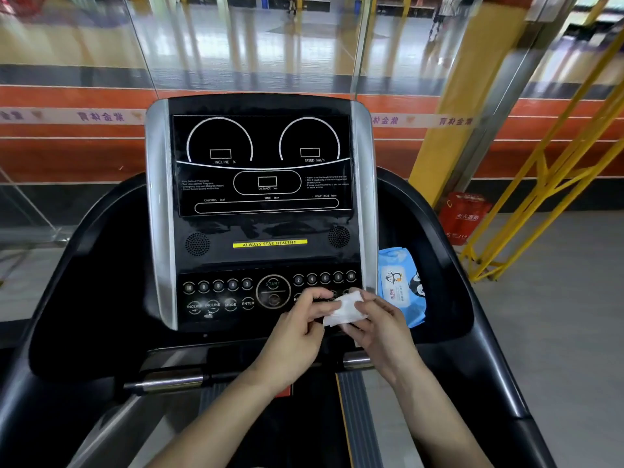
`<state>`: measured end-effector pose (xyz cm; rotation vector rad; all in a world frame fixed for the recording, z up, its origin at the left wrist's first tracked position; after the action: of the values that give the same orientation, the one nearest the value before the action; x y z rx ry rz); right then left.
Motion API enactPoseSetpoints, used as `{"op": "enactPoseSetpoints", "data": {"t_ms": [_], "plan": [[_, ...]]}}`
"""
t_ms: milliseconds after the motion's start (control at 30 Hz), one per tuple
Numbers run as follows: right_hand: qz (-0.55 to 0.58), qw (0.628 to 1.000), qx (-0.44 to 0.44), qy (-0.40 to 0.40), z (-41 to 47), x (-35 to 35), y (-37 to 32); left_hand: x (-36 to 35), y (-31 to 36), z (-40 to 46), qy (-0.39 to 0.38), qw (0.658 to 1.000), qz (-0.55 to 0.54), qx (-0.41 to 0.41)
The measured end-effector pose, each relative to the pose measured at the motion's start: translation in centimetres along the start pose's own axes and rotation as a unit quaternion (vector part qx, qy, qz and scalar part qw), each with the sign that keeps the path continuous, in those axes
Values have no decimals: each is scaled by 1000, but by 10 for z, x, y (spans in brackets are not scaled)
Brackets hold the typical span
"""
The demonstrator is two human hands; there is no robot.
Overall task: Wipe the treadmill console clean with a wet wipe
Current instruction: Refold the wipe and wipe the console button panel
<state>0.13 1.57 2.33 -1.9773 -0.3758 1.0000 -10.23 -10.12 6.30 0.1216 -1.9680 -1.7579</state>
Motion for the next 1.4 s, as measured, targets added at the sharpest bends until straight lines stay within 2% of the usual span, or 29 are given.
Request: {"op": "enactPoseSetpoints", "data": {"t_ms": [167,267,333,400,467,500,533,633,700,733,800,833,867,967,1133,1267,1400], "plan": [[-39,999,-7,-12,1,-3,0,-5,-1,0,-19,1000,7,-16],[-118,993,-2,5,6,4,0,-4,-4,2,-27,999,27,-28],[-158,987,3,19,12,13,0,4,-4,4,-15,996,76,-34],[-146,989,16,32,20,23,0,19,1,5,24,987,150,-47],[-136,988,48,54,28,32,-8,34,6,9,57,967,234,-80],[-171,980,78,70,30,34,-17,38,6,13,63,953,281,-95],[-236,960,120,91,30,33,-30,43,6,18,66,936,328,-104],[-407,856,280,151,18,14,-66,52,-1,33,65,891,439,-92],[-511,761,379,128,21,-1,-67,55,-12,40,63,868,489,-68],[-580,694,415,101,29,-8,-58,57,-18,42,62,859,504,-58],[-699,559,441,67,46,-11,-31,59,-27,42,60,849,523,-52],[-735,520,431,64,52,-9,-19,60,-30,42,58,845,529,-53],[-756,503,413,67,55,-7,-10,60,-32,42,55,843,532,-53],[-787,497,352,99,49,-6,2,61,-32,45,42,845,530,-48],[-805,521,239,154,49,-2,16,62,-35,44,33,850,524,-46],[-787,559,214,152,52,2,25,63,-36,45,30,851,521,-51],[-764,589,238,112,57,-4,28,64,-38,48,24,856,514,-49]]}}
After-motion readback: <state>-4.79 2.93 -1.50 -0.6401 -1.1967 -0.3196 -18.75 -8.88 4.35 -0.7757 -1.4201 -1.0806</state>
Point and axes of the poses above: each hand's wrist, its own z-axis towards the middle knuckle, its own x-axis out of the back of the hand, y = z × x, the point moved 10 cm from there along z, towards the middle knuckle, and after that the axes turned 9 degrees about -y, right-handed, at the moved point
